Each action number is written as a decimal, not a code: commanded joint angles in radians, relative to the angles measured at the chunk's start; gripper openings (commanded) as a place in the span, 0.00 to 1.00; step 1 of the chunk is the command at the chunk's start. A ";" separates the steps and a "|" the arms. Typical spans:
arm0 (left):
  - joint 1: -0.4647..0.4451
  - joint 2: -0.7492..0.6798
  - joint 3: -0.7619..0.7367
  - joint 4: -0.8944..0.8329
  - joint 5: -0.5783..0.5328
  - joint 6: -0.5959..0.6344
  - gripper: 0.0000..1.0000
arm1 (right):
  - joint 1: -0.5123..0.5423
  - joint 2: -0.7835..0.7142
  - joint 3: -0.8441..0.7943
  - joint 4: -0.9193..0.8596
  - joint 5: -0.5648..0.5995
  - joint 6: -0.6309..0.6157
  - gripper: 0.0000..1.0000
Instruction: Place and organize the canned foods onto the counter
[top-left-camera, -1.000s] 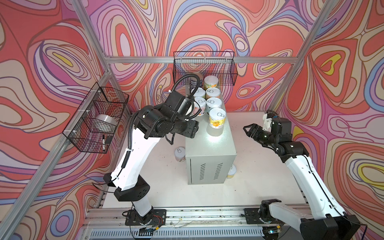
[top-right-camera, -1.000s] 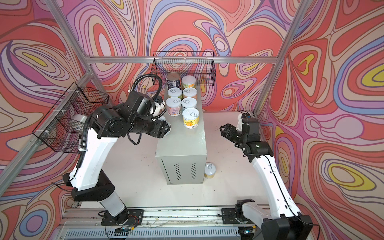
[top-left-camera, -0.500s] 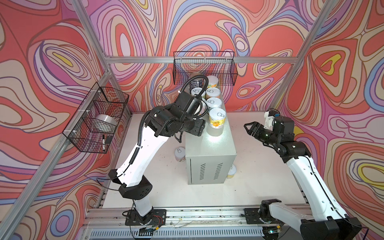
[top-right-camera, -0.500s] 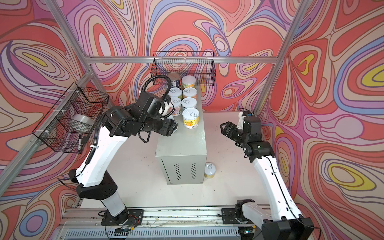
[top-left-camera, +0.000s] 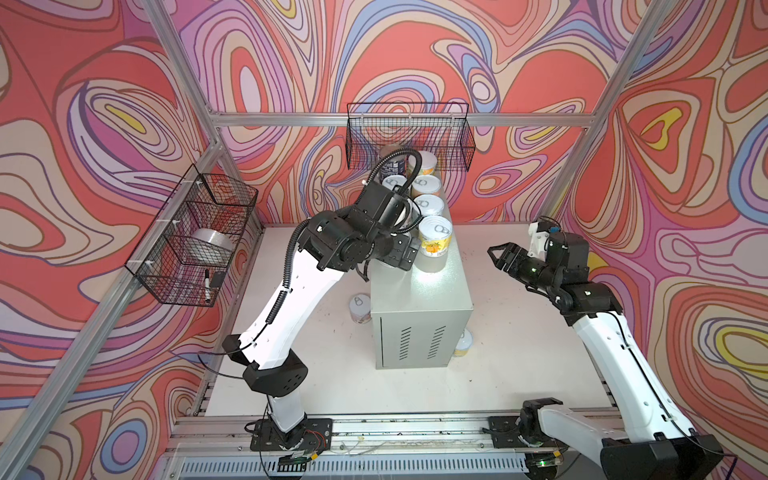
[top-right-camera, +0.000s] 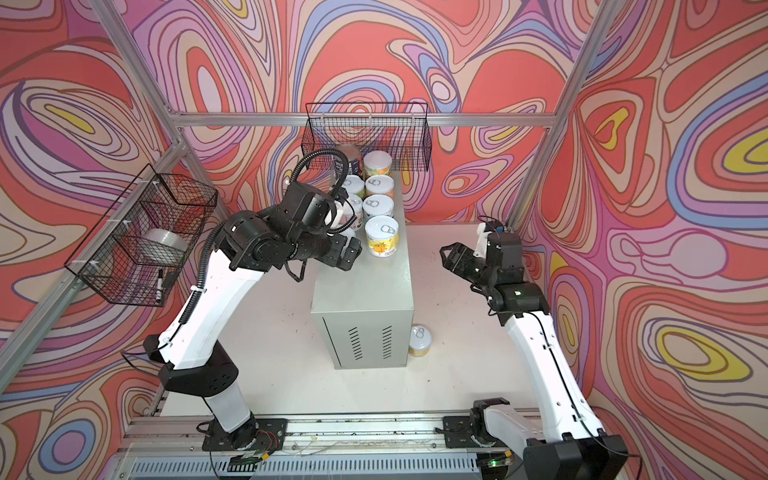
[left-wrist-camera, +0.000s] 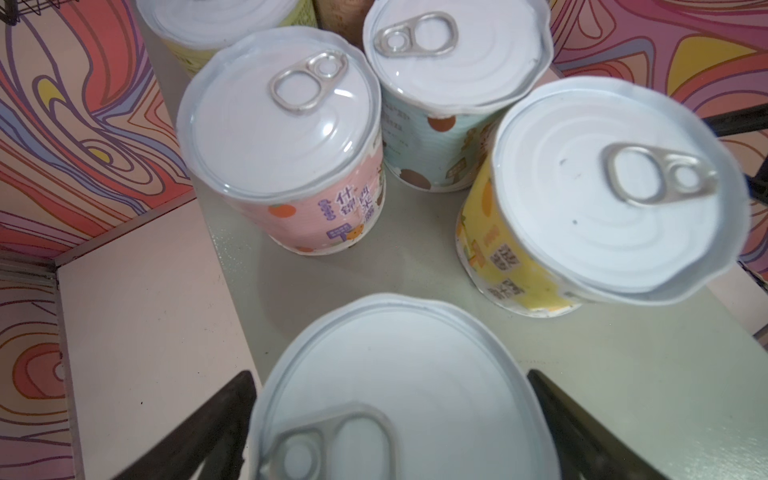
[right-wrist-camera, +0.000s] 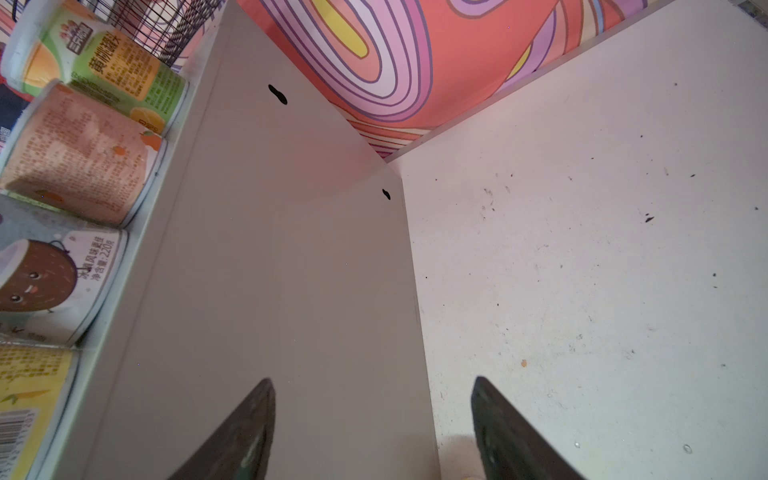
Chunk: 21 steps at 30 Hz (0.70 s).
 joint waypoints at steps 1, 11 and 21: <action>-0.001 -0.033 0.022 0.041 -0.033 0.060 1.00 | -0.005 -0.007 0.030 0.008 -0.007 -0.007 0.76; 0.000 -0.163 -0.039 0.118 -0.110 0.131 0.97 | -0.005 -0.009 0.035 0.019 -0.010 -0.009 0.76; -0.001 -0.484 -0.496 0.383 0.024 0.098 0.75 | -0.006 -0.005 0.045 0.011 0.003 -0.026 0.73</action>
